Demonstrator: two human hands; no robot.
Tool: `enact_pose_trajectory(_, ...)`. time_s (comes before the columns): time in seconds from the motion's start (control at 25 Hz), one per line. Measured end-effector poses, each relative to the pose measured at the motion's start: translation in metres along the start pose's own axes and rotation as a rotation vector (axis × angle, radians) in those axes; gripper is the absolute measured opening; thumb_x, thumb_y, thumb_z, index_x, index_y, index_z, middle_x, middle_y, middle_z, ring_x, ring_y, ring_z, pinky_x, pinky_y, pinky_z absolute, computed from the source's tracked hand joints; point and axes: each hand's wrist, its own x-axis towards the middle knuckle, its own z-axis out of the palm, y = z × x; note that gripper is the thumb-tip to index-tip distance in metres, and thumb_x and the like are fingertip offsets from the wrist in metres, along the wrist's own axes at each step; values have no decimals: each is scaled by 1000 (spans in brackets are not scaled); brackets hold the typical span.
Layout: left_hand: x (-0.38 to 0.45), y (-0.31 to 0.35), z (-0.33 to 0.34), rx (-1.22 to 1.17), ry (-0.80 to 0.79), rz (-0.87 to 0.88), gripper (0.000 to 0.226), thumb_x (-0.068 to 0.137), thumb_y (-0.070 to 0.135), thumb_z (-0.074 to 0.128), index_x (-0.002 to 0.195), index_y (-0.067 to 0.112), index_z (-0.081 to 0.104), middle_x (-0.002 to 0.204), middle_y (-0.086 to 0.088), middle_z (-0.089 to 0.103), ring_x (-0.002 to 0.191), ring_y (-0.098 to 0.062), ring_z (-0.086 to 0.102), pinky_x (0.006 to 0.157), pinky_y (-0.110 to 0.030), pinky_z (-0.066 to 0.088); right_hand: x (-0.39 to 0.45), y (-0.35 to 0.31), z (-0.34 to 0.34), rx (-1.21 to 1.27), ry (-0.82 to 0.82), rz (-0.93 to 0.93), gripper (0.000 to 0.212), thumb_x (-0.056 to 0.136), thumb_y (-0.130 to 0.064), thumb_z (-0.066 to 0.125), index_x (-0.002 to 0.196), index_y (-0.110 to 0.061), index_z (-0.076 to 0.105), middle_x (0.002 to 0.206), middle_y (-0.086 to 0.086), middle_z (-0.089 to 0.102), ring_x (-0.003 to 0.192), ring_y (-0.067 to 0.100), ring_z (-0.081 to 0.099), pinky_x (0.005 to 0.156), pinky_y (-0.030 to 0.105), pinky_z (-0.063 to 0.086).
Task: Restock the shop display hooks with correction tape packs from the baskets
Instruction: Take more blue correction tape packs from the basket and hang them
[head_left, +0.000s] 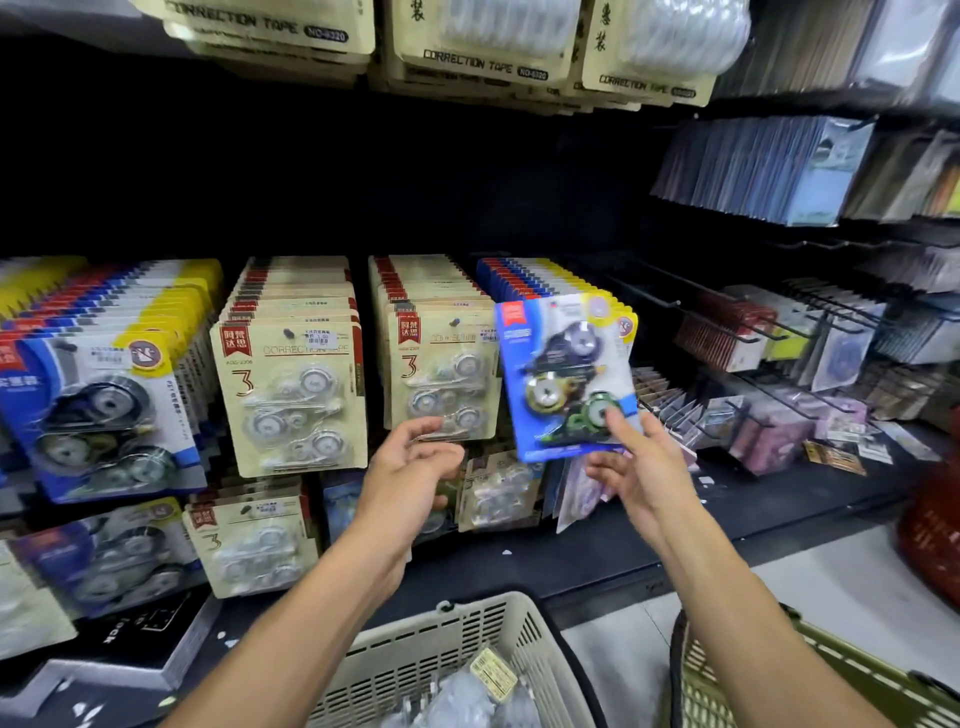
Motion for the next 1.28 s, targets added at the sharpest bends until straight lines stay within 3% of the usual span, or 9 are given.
enact_pose_trajectory(0.12, 1, 1, -6, 23, 24, -15, 25, 96, 7, 65, 112, 26, 65, 96, 4, 71, 98, -18, 63, 83, -36, 50, 9, -6, -19, 13, 175, -37, 17, 97, -20, 65, 110, -12, 58, 87, 10, 67, 45, 13, 60, 44, 25, 54)
enact_pose_trajectory(0.28, 0, 1, -6, 37, 23, -31, 25, 96, 7, 64, 113, 26, 64, 97, 5, 71, 95, -16, 64, 78, -32, 50, 16, -8, -17, -34, 261, -72, 19, 96, -21, 66, 106, -6, 59, 79, 11, 65, 40, 12, 59, 41, 24, 53)
enact_pose_trajectory(0.44, -3, -1, -3, 58, 16, -36, 25, 97, 9, 64, 117, 25, 63, 105, 3, 72, 100, -16, 65, 76, -30, 51, 25, 1, -10, -88, 329, 20, 26, 97, -24, 66, 110, -6, 54, 73, 12, 62, 37, 11, 59, 38, 25, 51)
enact_pose_trajectory(0.64, -3, -1, -8, 69, 24, -49, 25, 98, 9, 62, 116, 26, 64, 104, 3, 73, 99, -18, 66, 81, -34, 51, 40, 19, -26, -72, 294, 264, 43, 94, -33, 69, 123, -5, 53, 116, 20, 64, 77, 31, 68, 66, 43, 59)
enact_pose_trajectory(0.76, 1, -1, -10, 76, 24, -52, 24, 99, 9, 61, 115, 27, 63, 107, 2, 72, 101, -18, 66, 80, -33, 53, 43, 23, -24, -173, 474, 116, 37, 92, -30, 70, 117, -13, 50, 110, 12, 61, 67, 25, 62, 61, 41, 59)
enact_pose_trajectory(0.84, 3, -2, -9, 80, 25, -54, 24, 99, 9, 62, 116, 26, 63, 107, 1, 72, 101, -18, 66, 77, -31, 53, 45, 19, -17, -299, 563, -66, 41, 88, -31, 72, 119, -22, 47, 115, 4, 60, 83, 26, 62, 77, 42, 57)
enact_pose_trajectory(1.0, 2, -3, -4, 90, 15, -59, 24, 99, 9, 62, 118, 25, 63, 108, 0, 71, 99, -16, 66, 73, -27, 52, 55, 16, -6, -198, 419, -12, 66, 74, -32, 87, 128, -18, 52, 122, 4, 61, 102, 22, 63, 92, 38, 52)
enact_pose_trajectory(1.16, 1, -5, -2, 111, 12, -69, 23, 99, 9, 61, 116, 25, 64, 110, -2, 72, 98, -15, 65, 70, -26, 52, 58, 25, -8, -299, 261, 103, 52, 76, -32, 86, 119, -12, 64, 105, 5, 66, 80, 17, 59, 65, 31, 47)
enact_pose_trajectory(1.28, 1, -4, -3, 121, 17, -70, 22, 100, 9, 60, 115, 25, 63, 112, -6, 71, 98, -15, 65, 66, -23, 51, 54, 25, -4, -299, 174, 136, 57, 80, -34, 84, 126, -20, 54, 114, 1, 60, 91, 14, 56, 66, 33, 48)
